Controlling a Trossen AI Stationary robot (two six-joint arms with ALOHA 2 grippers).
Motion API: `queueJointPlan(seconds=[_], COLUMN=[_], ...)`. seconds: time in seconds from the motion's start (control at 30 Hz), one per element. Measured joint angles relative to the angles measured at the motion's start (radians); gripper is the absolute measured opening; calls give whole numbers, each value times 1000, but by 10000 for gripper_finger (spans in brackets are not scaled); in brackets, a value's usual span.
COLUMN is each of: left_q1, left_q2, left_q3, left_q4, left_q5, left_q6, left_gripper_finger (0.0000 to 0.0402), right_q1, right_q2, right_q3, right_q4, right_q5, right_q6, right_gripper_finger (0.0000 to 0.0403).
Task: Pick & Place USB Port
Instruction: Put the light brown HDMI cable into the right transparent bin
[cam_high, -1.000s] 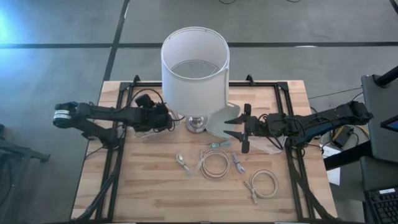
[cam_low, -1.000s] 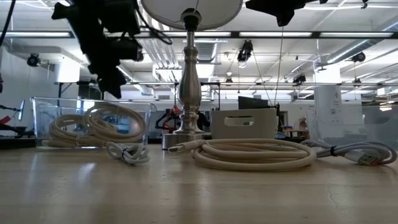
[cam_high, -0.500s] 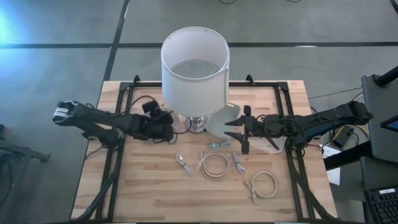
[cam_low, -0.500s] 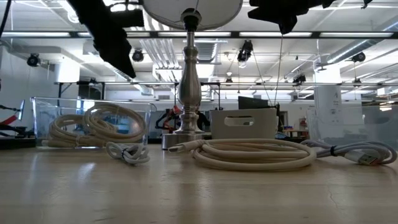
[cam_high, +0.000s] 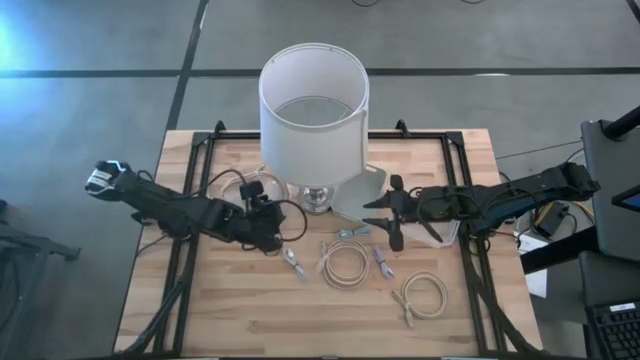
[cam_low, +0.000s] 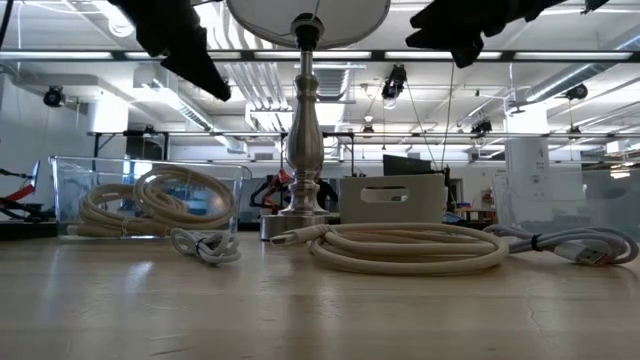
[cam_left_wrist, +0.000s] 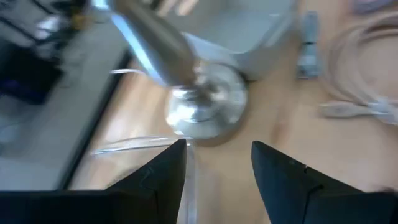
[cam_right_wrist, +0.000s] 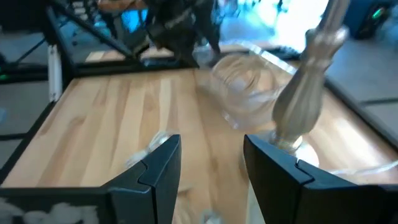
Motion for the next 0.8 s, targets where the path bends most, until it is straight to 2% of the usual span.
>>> queueJointPlan(seconds=[0.13, 0.27, 0.47, 0.8], left_q1=[0, 0, 0, 0], left_q2=[1, 2, 3, 3], left_q3=[-1, -15, -75, -147], left_q4=[52, 141, 254, 273], left_q5=[134, 193, 197, 185], left_q6=[29, 81, 172, 191], left_gripper_finger=[186, 186, 186, 186], right_q1=[12, 22, 22, 21], right_q2=[25, 102, 237, 503], right_q3=[0, -1, 80, 296], right_q4=[-23, -19, -44, -198], right_q5=[-24, -51, -146, -149], right_q6=[29, 27, -26, -80], right_gripper_finger=[169, 169, 169, 168])
